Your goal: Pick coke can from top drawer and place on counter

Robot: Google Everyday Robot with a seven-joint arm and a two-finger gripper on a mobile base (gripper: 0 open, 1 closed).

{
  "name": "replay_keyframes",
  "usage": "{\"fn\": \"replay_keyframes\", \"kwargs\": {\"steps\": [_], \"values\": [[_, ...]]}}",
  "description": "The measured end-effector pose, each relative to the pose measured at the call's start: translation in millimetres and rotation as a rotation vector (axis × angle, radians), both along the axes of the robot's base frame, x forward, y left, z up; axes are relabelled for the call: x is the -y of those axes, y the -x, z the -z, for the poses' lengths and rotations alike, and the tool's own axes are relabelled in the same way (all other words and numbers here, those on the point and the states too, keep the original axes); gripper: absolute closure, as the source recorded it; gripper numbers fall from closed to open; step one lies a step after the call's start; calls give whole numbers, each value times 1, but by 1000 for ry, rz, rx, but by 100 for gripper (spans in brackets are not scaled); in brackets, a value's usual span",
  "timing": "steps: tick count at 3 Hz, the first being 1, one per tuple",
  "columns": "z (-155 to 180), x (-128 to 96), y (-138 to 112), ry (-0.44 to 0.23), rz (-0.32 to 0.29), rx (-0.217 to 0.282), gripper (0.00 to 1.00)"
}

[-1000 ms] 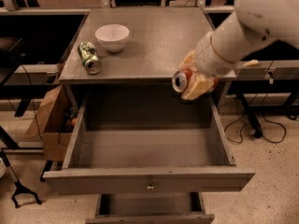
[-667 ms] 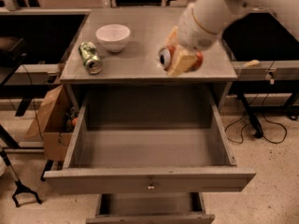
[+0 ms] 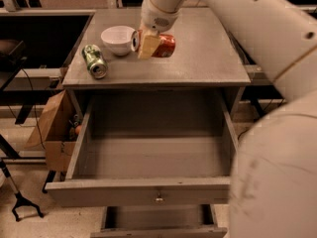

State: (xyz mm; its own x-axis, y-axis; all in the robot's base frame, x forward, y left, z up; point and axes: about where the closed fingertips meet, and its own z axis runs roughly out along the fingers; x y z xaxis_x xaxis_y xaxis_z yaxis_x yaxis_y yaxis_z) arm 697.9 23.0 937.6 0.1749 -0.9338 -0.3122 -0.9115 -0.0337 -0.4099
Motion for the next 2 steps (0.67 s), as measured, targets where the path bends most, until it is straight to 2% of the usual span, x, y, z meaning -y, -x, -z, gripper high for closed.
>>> {"fn": "replay_keyframes", "kwargs": {"steps": [1,2], "values": [[22,-7,-32,23,92,-40,100],[40,8,-53,38,194,-74,82]]}}
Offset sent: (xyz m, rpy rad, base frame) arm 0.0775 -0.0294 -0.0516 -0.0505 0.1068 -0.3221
